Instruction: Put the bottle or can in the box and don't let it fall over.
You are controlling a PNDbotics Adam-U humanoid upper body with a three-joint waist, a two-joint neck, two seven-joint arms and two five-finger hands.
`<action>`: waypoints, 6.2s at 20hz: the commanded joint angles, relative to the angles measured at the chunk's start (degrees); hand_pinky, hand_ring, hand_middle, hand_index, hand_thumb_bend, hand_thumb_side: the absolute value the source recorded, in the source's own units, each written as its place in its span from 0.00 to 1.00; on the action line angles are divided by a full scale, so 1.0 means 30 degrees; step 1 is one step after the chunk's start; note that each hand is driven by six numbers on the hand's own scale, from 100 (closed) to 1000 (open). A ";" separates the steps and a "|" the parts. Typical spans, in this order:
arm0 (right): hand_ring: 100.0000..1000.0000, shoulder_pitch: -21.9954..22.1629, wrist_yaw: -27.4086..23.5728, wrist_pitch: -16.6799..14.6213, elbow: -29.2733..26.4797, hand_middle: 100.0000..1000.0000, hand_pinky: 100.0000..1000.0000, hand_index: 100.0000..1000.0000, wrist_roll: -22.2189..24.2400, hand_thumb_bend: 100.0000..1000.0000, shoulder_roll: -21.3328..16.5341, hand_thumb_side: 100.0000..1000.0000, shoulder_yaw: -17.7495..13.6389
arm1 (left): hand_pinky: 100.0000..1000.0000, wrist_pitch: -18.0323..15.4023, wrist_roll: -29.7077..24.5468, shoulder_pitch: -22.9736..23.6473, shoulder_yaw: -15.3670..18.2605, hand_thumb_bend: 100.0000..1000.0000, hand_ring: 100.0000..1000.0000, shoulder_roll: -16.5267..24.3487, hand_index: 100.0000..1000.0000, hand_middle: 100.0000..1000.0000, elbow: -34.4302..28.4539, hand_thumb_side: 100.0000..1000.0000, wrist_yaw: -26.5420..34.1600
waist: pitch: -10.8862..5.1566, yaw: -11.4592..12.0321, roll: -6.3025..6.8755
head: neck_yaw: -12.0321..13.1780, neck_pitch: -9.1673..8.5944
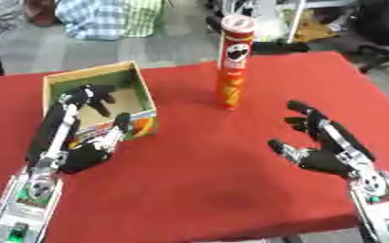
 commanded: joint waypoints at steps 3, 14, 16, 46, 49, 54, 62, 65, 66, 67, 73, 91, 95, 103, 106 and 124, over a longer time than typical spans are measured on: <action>0.88 -0.0172 -0.0122 -0.0028 -0.0132 0.96 0.92 0.97 -0.0002 0.46 -0.0439 0.30 -0.0073 | 0.72 0.0081 -0.0026 -0.0275 -0.0052 0.21 0.45 0.0261 0.79 0.53 -0.0166 0.66 0.0043 | -0.0427 -0.0054 0.0106 | -0.0027 -0.0003; 0.87 -0.1201 -0.2091 0.0214 0.1363 0.95 0.92 0.97 -0.0429 0.46 -0.2350 0.30 0.0350 | 0.72 0.0729 -0.0413 -0.1505 0.0352 0.22 0.45 0.0263 0.78 0.53 0.1354 0.68 0.0179 | -0.0489 0.0100 0.0087 | -0.0064 -0.0012; 0.87 -0.1570 -0.2540 0.0184 0.1859 0.95 0.92 0.97 -0.0547 0.47 -0.2797 0.30 0.0410 | 0.72 0.0788 -0.0536 -0.1917 0.0519 0.22 0.45 0.0248 0.79 0.53 0.1865 0.68 0.0294 | -0.0489 0.0155 0.0088 | -0.0109 -0.0019; 0.89 -0.7776 -0.7646 -0.6219 1.1227 0.95 0.93 0.96 0.0485 0.48 -0.6259 0.38 0.1733 | 0.72 0.1091 0.1470 -0.6013 0.2839 0.22 0.46 0.0474 0.79 0.54 0.6605 0.66 -0.2718 | -0.0082 0.1269 0.0502 | -0.1176 -0.0343; 0.89 -0.8249 -0.7694 -0.6615 1.2026 0.95 0.93 0.96 0.0735 0.49 -0.6245 0.38 0.1745 | 0.72 0.1165 0.1533 -0.6237 0.2993 0.22 0.46 0.0521 0.79 0.54 0.6852 0.67 -0.2887 | -0.0006 0.1475 0.0521 | -0.1351 -0.0418; 0.89 -0.8857 -0.7485 -0.7139 1.3157 0.95 0.93 0.97 0.0961 0.49 -0.6239 0.38 0.1723 | 0.72 0.1159 0.1567 -0.6621 0.3162 0.21 0.47 0.0612 0.79 0.55 0.7441 0.67 -0.2923 | 0.0098 0.1763 0.0528 | -0.1558 -0.0551; 0.89 -0.9844 -0.6814 -0.7821 1.4995 0.95 0.93 0.97 0.0771 0.47 -0.6167 0.38 0.1599 | 0.73 0.1246 0.1551 -0.7275 0.3389 0.22 0.50 0.0747 0.81 0.58 0.8349 0.68 -0.3193 | 0.0293 0.1984 0.0451 | -0.1761 -0.0669; 0.89 -1.0227 -0.6416 -0.8014 1.5796 0.95 0.93 0.97 0.0817 0.47 -0.6196 0.38 0.1553 | 0.73 0.1254 0.1468 -0.7573 0.3415 0.21 0.51 0.0817 0.82 0.59 0.8735 0.68 -0.3397 | 0.0398 0.2152 0.0458 | -0.1933 -0.0768; 0.89 -1.0318 -0.6305 -0.8082 1.5998 0.95 0.94 0.97 0.0837 0.47 -0.6205 0.38 0.1524 | 0.73 0.1238 0.1449 -0.7662 0.3424 0.21 0.51 0.0832 0.82 0.59 0.8851 0.68 -0.3431 | 0.0429 0.2199 0.0461 | -0.1982 -0.0799; 0.89 -1.0420 -0.6226 -0.8123 1.6196 0.95 0.94 0.97 0.0855 0.46 -0.6223 0.38 0.1494 | 0.73 0.1231 0.1441 -0.7777 0.3437 0.21 0.52 0.0848 0.82 0.59 0.8967 0.68 -0.3456 | 0.0474 0.2260 0.0461 | -0.2040 -0.0845; 0.89 -1.0943 -0.5854 -0.8363 1.7087 0.95 0.94 0.97 0.0886 0.46 -0.6427 0.37 0.1331 | 0.74 0.1180 0.1420 -0.8399 0.3452 0.21 0.53 0.0932 0.83 0.61 0.9591 0.69 -0.3579 | 0.0729 0.2545 0.0414 | -0.2294 -0.1067; 0.89 -1.2468 -0.3620 -0.9093 1.8731 0.95 0.94 0.98 0.0040 0.43 -0.7072 0.25 0.1050 | 0.75 0.1340 0.1845 -0.9683 0.3468 0.20 0.57 0.1205 0.85 0.67 1.0866 0.70 -0.3217 | 0.1651 0.3376 0.0413 | -0.3431 -0.1906; 0.89 -1.2630 -0.3451 -0.9054 1.8866 0.95 0.93 0.98 -0.0119 0.42 -0.7106 0.24 0.1020 | 0.75 0.1357 0.1834 -0.9763 0.3452 0.21 0.60 0.1268 0.86 0.70 1.0818 0.72 -0.3375 | 0.1727 0.3473 0.0392 | -0.3612 -0.1922; 0.89 -1.2819 -0.2789 -0.9113 1.9013 0.95 0.94 0.98 -0.0509 0.42 -0.7151 0.24 0.1024 | 0.76 0.1432 0.1418 -0.9862 0.3515 0.19 0.61 0.1306 0.86 0.70 1.0899 0.73 -0.3472 | 0.1803 0.3781 0.0353 | -0.3971 -0.2021; 0.89 -1.2864 -0.2466 -0.9105 1.8952 0.95 0.94 0.98 -0.0677 0.42 -0.7165 0.24 0.1003 | 0.76 0.1315 0.1213 -0.9910 0.3576 0.18 0.61 0.1327 0.86 0.71 1.0931 0.73 -0.3341 | 0.1831 0.3855 0.0332 | -0.4087 -0.2015; 0.88 -1.3008 -0.2538 -0.8047 1.8911 0.94 0.94 0.98 -0.1498 0.44 -0.7145 0.29 0.0898 | 0.77 0.1119 0.0921 -1.0309 0.3685 0.16 0.61 0.1360 0.88 0.71 1.1343 0.73 -0.2858 | 0.2004 0.4089 0.0360 | -0.4539 -0.2108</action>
